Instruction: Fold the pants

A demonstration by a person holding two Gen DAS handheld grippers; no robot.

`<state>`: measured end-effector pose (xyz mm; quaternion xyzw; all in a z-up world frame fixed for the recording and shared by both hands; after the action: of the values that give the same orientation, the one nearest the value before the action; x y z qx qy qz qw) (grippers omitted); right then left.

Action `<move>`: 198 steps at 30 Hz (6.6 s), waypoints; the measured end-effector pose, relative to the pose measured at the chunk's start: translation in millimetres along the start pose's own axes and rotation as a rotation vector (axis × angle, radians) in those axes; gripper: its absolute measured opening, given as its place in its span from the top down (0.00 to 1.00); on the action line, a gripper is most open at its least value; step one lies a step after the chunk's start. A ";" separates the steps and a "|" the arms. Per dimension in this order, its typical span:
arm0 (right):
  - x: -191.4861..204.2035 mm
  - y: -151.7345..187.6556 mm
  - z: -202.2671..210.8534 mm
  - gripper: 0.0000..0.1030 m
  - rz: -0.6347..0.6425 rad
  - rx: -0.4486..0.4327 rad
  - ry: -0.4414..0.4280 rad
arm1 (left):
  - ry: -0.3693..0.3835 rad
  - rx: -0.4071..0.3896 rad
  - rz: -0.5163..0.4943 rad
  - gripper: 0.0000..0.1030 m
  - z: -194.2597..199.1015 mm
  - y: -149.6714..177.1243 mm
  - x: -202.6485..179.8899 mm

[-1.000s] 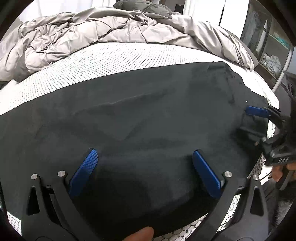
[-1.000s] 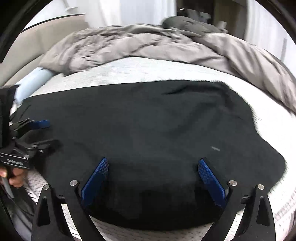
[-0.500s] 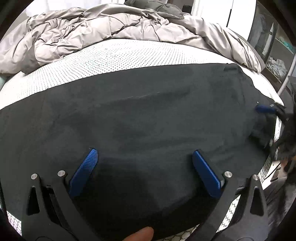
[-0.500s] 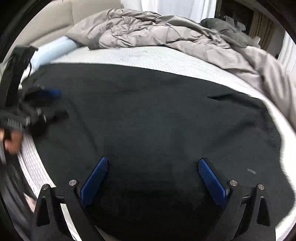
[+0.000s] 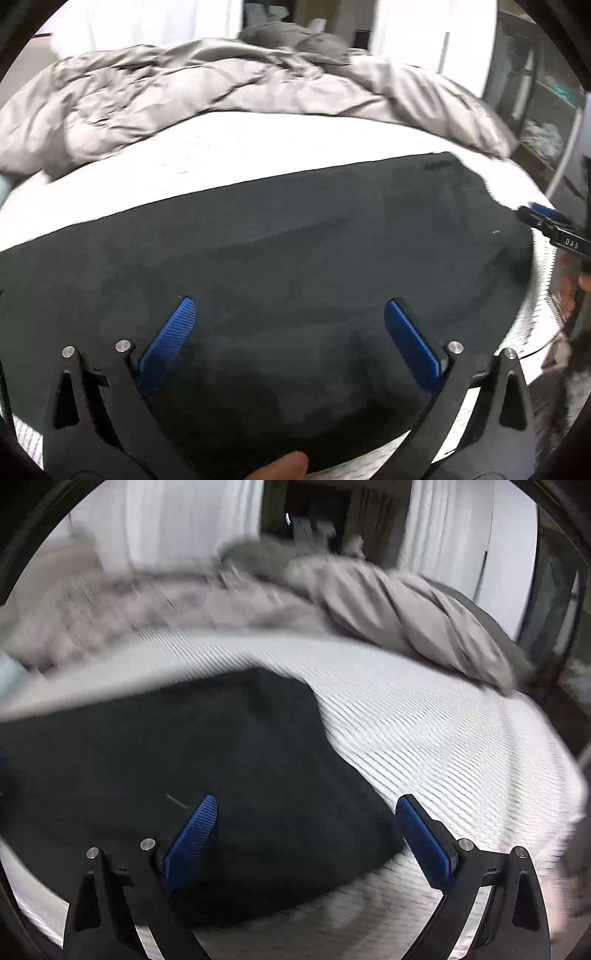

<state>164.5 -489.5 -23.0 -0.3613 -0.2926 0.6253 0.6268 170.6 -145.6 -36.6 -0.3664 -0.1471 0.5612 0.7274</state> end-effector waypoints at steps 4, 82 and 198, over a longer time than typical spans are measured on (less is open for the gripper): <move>66.0 2.2 -22.3 0.03 0.108 0.072 -0.146 | 0.071 0.067 -0.029 0.01 -30.0 -17.9 -23.6; 12.1 -23.0 -122.3 0.21 0.140 0.156 0.204 | -0.156 0.108 0.190 0.01 -74.8 -65.3 100.7; 179.0 -10.4 -142.7 0.19 0.258 0.300 0.024 | -0.384 0.161 0.173 0.26 56.7 24.1 221.6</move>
<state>295.7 -323.3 -110.7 -0.3061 -0.1398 0.7327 0.5915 190.5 82.5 -58.1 -0.2048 -0.2057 0.6909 0.6621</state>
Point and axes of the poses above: each gripper's, at about its wrist camera, not at the fingertips, and z roughly against the way its jaws point, x to its left, y to its underside, the point moved 6 cm from there along -z, roughly the way its jaws point, and after that the axes turned 6 degrees about y, right-handed, at the moved point
